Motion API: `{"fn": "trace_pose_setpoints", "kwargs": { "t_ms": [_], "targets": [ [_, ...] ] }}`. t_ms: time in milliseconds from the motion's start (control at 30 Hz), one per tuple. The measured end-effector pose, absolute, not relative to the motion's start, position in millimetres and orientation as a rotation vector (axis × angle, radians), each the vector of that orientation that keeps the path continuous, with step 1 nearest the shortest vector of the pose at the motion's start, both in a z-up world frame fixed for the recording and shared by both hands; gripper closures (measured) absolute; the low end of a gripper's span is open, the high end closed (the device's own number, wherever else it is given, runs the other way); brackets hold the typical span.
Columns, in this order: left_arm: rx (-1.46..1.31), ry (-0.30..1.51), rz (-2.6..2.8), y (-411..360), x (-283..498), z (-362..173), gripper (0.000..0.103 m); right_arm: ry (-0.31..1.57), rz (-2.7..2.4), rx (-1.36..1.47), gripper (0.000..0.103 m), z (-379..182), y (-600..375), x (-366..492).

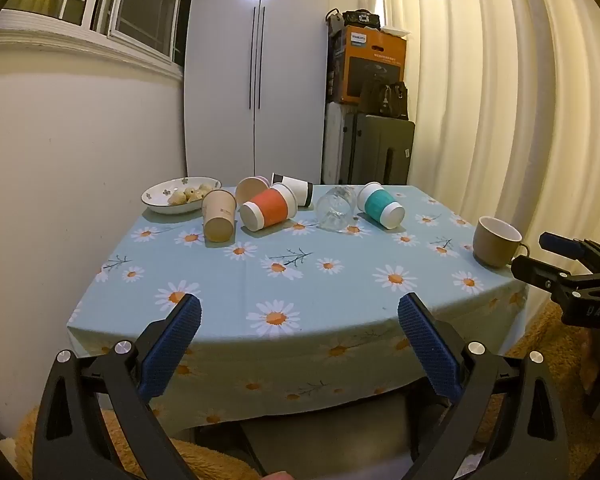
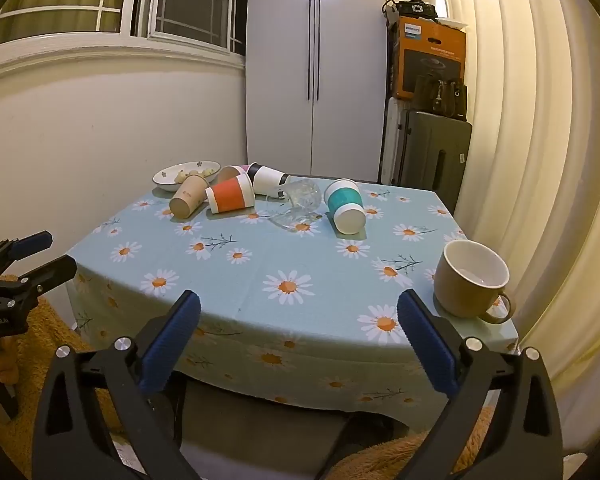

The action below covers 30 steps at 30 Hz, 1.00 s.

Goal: Flip cup upright

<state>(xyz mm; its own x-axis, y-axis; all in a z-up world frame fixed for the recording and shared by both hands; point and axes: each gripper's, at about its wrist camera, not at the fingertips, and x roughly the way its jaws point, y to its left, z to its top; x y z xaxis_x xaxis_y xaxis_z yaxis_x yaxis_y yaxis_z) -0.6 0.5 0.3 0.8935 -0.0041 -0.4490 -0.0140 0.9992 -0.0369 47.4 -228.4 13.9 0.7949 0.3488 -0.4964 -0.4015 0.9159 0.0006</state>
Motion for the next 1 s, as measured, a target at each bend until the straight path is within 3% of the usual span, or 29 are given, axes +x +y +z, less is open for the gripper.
{"fn": "trace_pose_setpoints", "kwargs": {
  "t_ms": [1000],
  "targets": [
    [-0.041,0.484,0.015,1.3,0.6,-1.9,0.007,0.525,0.412,-0.113,0.005,10.2,-225.2,51.5]
  ]
}}
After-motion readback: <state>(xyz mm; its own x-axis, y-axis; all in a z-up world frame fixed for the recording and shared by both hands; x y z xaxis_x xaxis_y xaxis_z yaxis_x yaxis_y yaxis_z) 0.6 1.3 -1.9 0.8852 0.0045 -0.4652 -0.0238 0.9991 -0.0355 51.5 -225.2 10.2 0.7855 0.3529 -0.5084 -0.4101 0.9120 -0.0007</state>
